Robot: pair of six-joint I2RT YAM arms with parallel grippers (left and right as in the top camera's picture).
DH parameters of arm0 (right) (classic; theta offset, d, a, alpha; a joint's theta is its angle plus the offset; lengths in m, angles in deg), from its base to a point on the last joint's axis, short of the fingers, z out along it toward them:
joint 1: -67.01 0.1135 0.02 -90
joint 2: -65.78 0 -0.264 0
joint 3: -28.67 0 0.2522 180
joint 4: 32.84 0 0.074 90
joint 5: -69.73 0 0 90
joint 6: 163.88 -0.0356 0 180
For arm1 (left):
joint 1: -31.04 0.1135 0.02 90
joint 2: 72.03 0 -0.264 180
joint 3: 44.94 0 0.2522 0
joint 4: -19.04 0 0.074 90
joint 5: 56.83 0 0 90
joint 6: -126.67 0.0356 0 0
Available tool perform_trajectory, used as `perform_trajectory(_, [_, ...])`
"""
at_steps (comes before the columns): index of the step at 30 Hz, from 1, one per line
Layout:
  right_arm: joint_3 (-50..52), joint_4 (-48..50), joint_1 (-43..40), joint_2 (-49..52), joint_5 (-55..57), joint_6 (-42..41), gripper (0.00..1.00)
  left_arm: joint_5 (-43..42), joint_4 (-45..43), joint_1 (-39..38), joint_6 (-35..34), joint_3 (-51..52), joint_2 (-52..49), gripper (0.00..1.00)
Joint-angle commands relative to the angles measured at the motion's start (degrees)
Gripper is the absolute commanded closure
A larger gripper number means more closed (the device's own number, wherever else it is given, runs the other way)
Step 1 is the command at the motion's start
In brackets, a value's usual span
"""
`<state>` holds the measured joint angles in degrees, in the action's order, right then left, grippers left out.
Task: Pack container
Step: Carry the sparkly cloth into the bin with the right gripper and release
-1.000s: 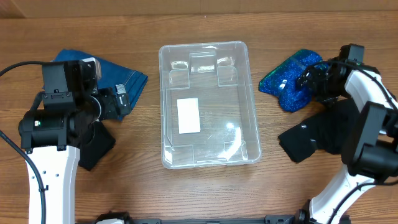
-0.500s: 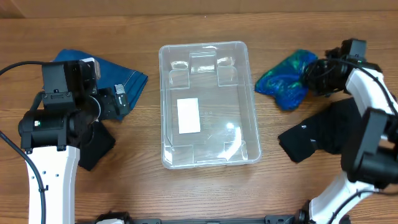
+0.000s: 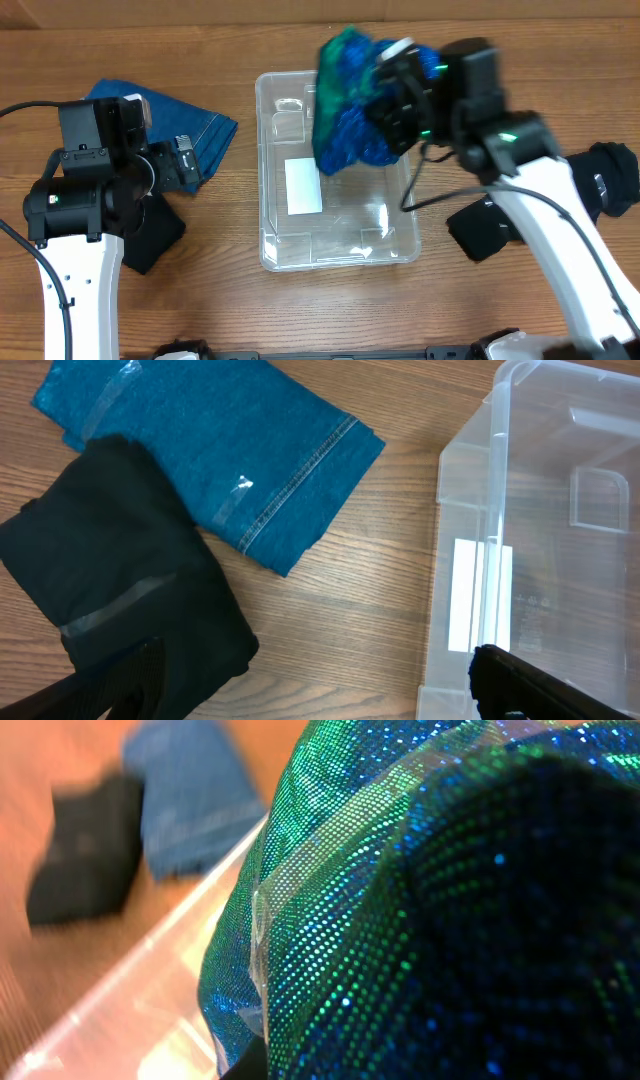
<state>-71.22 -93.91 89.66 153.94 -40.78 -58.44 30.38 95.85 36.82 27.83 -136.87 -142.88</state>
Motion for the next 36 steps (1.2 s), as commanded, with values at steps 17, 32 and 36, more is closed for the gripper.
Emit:
perform_trajectory(17, [-0.52,11.21,4.72,14.36,22.03,-2.45,0.00,0.17,0.42,0.42,-0.61,-1.49,-0.02,0.00])
perform_trajectory(32, [-0.35,16.44,4.66,12.79,15.17,-7.76,0.96,-0.31,0.68,0.42,-0.61,-1.49,-0.02,0.00])
perform_trajectory(36, [-0.35,20.90,4.72,22.73,10.12,-7.80,0.96,-0.44,0.81,0.42,-0.61,-1.49,-0.02,0.00])
